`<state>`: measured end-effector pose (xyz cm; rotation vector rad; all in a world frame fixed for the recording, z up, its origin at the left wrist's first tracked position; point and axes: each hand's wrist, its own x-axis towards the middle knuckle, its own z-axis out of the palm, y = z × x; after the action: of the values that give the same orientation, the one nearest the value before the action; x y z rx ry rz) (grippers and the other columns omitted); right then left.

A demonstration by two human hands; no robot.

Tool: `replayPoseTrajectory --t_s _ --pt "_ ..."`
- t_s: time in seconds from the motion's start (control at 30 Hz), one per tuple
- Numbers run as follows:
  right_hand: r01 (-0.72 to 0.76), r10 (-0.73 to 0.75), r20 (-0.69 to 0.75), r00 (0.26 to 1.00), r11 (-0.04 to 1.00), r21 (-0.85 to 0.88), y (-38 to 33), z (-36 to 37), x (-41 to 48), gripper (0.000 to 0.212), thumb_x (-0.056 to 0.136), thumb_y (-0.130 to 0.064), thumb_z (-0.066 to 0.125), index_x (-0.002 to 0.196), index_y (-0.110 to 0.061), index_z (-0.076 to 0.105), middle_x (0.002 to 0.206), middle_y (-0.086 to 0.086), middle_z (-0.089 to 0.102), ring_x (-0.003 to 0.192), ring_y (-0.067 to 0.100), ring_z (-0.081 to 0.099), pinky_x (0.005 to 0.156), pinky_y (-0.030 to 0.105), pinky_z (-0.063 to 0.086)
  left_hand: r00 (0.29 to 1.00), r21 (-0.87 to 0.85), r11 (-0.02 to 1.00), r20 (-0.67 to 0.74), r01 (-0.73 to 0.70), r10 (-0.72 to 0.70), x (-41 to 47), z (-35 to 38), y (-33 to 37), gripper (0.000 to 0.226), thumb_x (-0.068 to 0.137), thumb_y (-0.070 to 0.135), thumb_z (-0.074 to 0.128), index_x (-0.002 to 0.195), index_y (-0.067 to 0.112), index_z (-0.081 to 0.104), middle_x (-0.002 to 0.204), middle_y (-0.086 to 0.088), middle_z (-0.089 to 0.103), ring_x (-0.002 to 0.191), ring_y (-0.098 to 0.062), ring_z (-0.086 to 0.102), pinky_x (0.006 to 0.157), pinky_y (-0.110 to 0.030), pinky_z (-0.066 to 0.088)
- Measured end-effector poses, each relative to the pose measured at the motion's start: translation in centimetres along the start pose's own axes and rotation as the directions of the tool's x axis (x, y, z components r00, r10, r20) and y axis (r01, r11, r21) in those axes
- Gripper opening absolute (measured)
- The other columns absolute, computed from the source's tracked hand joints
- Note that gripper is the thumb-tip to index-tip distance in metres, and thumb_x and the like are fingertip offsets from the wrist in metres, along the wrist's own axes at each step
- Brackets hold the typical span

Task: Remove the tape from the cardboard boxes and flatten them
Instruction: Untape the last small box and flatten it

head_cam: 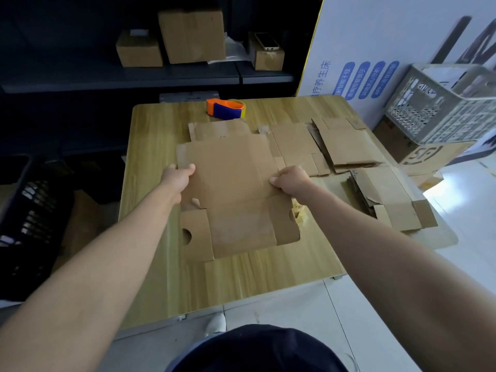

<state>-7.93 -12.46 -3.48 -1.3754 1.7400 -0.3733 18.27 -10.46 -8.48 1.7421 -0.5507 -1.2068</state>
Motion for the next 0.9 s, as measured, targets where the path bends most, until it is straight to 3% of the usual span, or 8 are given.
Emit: replayPoseTrajectory --t_s 0.1,0.2,0.33,0.43,0.5,0.6,0.7,0.9 --pt "-0.045 0.051 0.052 0.997 0.994 -0.098 0.6 1.0 -0.3 0.036 0.09 -0.018 0.059 0.121 0.0 0.058 0.122 0.018 0.06 0.111 0.032 0.058 0.093 0.039 0.049 0.995 0.15 0.985 0.05 0.081 -0.089 -0.5 0.2 -1.0 0.045 0.087 0.019 0.067 0.124 0.001 0.049 0.121 -0.015 0.06 0.101 -0.029 0.06 0.09 -0.041 0.049" --pt "-0.08 0.1 0.131 0.986 0.985 -0.153 2.5 2.6 -1.0 0.043 0.09 -0.021 0.062 0.125 0.002 0.052 0.122 0.017 0.058 0.11 0.03 0.057 0.096 0.039 0.047 0.987 0.242 0.961 0.058 0.132 -0.15 -1.1 0.3 -3.5 0.048 0.085 0.009 0.068 0.126 -0.001 0.046 0.125 -0.015 0.057 0.101 -0.026 0.056 0.081 -0.031 0.041" --pt "-0.083 0.122 0.206 0.971 0.979 -0.186 4.5 4.6 -1.5 0.067 0.09 -0.018 0.063 0.145 -0.002 0.028 0.137 0.016 0.045 0.122 0.032 0.049 0.095 0.037 0.042 0.981 0.394 0.905 0.039 0.161 -0.192 -1.5 0.0 -6.6 0.075 0.081 0.011 0.073 0.14 0.002 0.027 0.147 -0.016 0.035 0.131 -0.029 0.039 0.101 -0.038 0.035" --pt "-0.054 0.135 0.242 0.961 0.948 -0.315 5.2 5.6 -1.2 0.067 0.091 -0.019 0.061 0.146 -0.003 0.026 0.146 0.015 0.037 0.13 0.03 0.041 0.099 0.033 0.037 0.978 0.621 0.765 -0.013 0.172 -0.209 -1.9 0.1 -7.9 0.111 0.075 0.025 0.079 0.15 0.009 -0.002 0.157 -0.015 0.003 0.141 -0.032 0.02 0.11 -0.043 0.028" --pt "-0.051 0.142 0.252 0.957 0.94 -0.338 5.9 6.4 -0.9 0.059 0.092 -0.017 0.057 0.144 -0.004 0.032 0.143 0.016 0.041 0.129 0.03 0.042 0.101 0.033 0.037 0.97 0.758 0.63 -0.017 0.171 -0.243 -2.2 0.4 -8.4 0.123 0.07 0.034 0.082 0.15 0.011 -0.008 0.157 -0.016 -0.005 0.143 -0.032 0.015 0.11 -0.044 0.026" --pt "-0.037 0.137 0.195 0.971 0.894 -0.447 6.5 7.6 -0.7 0.053 0.098 -0.03 0.047 0.144 -0.008 0.034 0.144 0.015 0.037 0.131 0.03 0.037 0.104 0.032 0.034 0.954 0.856 0.494 0.004 0.152 -0.3 -2.5 1.2 -9.8 0.128 0.064 0.039 0.084 0.15 0.011 -0.007 0.156 -0.019 -0.005 0.144 -0.032 0.01 0.113 -0.045 0.023" --pt "-0.072 0.233 0.203 0.951 0.805 -0.589 7.9 9.1 -0.3 0.09 0.085 -0.035 0.067 0.145 0.005 0.013 0.145 0.019 0.03 0.134 0.033 0.032 0.107 0.038 0.035 0.965 0.91 0.393 -0.026 0.131 -0.261 -2.8 1.5 -11.2 0.126 0.065 0.039 0.084 0.15 0.016 -0.004 0.156 -0.017 0.003 0.141 -0.035 0.016 0.109 -0.045 0.029" --pt "-0.139 0.259 0.08 0.963 0.727 -0.673 9.0 11.3 0.5 0.097 0.08 -0.028 0.075 0.148 -0.005 0.009 0.143 0.014 0.026 0.13 0.034 0.035 0.102 0.042 0.038 0.989 0.926 0.358 -0.075 0.118 -0.131 -3.1 2.7 -12.2 0.118 0.062 0.032 0.087 0.146 0.009 0.009 0.144 -0.018 0.022 0.128 -0.034 0.035 0.097 -0.04 0.041"
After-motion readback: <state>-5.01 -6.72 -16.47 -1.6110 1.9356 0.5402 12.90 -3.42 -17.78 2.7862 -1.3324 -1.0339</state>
